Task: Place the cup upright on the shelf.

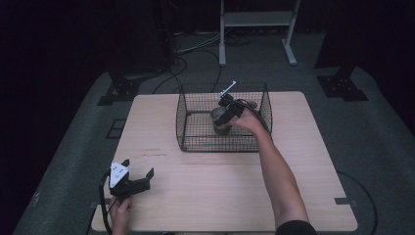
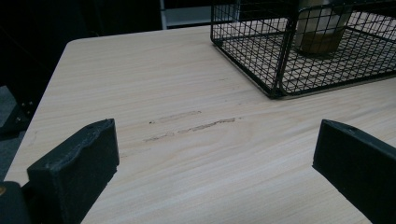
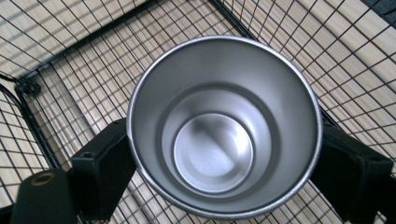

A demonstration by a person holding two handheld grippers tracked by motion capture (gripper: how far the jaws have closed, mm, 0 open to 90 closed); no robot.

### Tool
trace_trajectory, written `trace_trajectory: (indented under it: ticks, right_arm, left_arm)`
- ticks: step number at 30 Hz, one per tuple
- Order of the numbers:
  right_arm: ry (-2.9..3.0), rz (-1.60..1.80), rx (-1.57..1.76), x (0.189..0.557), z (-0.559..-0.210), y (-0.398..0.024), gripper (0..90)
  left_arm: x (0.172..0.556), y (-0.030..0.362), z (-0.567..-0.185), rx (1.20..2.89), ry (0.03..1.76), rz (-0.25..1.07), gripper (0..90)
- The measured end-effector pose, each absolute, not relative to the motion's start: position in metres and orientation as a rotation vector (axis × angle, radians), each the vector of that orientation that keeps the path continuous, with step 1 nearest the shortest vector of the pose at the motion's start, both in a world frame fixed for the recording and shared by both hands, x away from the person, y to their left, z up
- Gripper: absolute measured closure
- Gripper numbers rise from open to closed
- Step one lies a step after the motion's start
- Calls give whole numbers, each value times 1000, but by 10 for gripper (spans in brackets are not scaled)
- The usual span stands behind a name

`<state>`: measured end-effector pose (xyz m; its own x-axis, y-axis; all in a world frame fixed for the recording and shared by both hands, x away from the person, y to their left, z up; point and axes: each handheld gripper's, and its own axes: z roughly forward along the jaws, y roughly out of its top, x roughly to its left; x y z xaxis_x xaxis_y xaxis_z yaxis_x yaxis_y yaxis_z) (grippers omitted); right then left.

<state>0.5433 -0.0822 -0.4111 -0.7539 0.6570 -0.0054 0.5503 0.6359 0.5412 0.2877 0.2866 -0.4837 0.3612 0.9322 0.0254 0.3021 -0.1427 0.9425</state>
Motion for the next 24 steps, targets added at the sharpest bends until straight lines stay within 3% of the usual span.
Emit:
trace_trajectory:
  ticks: [24]
  right_arm:
    - [2614,834,1023,541,-402,-89,93]
  left_arm:
    - [288,287,-484,1655,1121,821,0]
